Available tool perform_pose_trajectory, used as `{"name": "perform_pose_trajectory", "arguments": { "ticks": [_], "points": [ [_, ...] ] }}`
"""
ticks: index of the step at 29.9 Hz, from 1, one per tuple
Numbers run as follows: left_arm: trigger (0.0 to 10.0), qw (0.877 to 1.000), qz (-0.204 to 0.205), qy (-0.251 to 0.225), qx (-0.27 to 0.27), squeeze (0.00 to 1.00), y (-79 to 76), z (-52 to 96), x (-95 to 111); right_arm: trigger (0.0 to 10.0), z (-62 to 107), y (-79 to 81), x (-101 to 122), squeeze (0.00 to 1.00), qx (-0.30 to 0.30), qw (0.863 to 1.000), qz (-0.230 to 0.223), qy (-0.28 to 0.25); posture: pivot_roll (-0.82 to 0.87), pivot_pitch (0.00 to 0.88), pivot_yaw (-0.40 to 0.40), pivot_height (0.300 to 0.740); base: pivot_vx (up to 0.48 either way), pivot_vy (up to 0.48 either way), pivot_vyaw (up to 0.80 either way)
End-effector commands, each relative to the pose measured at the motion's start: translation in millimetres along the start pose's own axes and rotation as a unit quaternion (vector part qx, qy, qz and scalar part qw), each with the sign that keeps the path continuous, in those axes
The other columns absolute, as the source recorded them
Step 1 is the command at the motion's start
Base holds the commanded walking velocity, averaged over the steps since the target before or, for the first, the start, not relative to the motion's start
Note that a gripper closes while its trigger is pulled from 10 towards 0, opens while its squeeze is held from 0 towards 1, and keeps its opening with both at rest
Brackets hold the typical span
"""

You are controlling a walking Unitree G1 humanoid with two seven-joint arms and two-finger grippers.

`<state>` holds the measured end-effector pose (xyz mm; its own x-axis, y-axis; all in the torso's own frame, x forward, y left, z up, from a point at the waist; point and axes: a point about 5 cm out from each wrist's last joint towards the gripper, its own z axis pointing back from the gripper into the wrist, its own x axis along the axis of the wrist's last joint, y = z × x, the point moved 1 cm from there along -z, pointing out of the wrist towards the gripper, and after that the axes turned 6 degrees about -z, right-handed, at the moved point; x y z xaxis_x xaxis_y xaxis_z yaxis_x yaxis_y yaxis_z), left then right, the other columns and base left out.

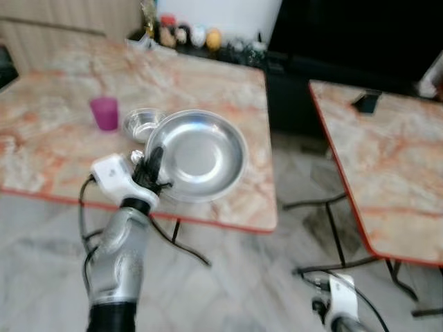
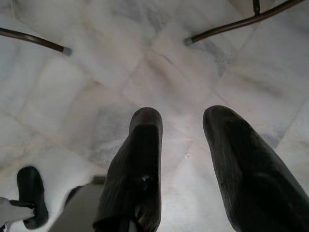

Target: Setting the table

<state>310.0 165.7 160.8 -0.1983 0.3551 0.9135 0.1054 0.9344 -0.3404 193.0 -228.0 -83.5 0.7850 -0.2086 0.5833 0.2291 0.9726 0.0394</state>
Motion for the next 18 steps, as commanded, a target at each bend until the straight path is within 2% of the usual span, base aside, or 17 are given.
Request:
{"name": "perform_pose_trajectory", "arguments": {
  "ticks": [1,18],
  "points": [
    [10.0,1.000,0.005,-0.009,-0.023,0.00,-15.0,-3.0,1.7,10.0,1.0,-9.4,3.1,0.00,-0.013,1.000,-0.004,-0.006,0.11,0.000,-0.118,0.740,0.000,-0.472,0.00],
    [10.0,1.000,-0.001,-0.006,-0.023,0.00,-14.5,-3.9,0.9,10.0,1.0,-9.9,3.8,0.00,-0.017,1.000,-0.012,-0.009,0.09,0.000,-0.110,0.740,0.000,-0.472,0.00]
  ]
}}
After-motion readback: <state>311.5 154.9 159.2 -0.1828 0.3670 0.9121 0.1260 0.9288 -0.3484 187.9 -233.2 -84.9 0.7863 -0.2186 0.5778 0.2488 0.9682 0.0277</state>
